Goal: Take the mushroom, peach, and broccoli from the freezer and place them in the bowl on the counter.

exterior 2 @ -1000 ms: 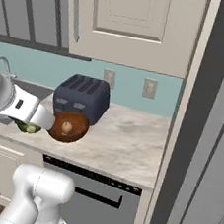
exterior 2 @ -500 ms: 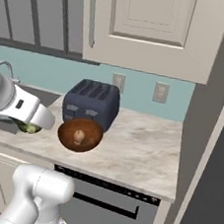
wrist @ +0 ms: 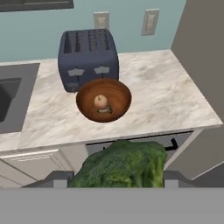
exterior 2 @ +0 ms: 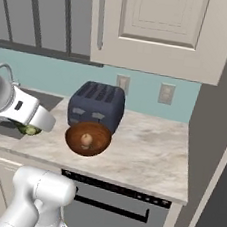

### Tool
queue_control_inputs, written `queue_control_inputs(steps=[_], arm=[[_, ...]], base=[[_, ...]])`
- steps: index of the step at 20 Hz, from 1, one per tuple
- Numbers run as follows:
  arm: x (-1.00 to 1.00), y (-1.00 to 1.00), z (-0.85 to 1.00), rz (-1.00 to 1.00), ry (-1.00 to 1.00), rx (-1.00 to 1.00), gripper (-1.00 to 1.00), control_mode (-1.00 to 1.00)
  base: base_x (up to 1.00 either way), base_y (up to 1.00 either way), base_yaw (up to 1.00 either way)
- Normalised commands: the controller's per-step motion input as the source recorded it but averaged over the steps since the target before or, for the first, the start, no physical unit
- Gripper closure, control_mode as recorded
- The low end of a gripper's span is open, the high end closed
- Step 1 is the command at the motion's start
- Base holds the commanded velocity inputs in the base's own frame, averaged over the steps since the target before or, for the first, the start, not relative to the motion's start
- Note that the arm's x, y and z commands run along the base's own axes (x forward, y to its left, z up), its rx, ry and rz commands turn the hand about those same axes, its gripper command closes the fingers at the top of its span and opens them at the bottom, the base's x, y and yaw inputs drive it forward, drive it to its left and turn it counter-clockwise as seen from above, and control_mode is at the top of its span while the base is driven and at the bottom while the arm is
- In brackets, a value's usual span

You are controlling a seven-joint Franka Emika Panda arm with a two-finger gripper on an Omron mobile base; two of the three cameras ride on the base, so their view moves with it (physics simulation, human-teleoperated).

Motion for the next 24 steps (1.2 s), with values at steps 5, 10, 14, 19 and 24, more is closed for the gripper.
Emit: queue_control_inputs(steps=[5,10,14,19,24], arm=[[0.0,0.0,0.0,0.0,0.0,0.0,1.0,1.0],[0.0,0.0,0.0,0.0,0.0,0.0,1.0,1.0],[0.0,0.0,0.0,0.0,0.0,0.0,1.0,1.0],[0.04,0.0,-0.01,0.0,0.02,0.0,1.0,-1.0],[0.21,0.0,-0.44,0.0,0.1,0.0,1.0,-1.0]], base=[[0.35,0.11,-0.07],[0.42,0.15,-0.05],[0.45,0.12,-0.02],[0.16,0.0,0.0],[0.0,0.0,0.0]])
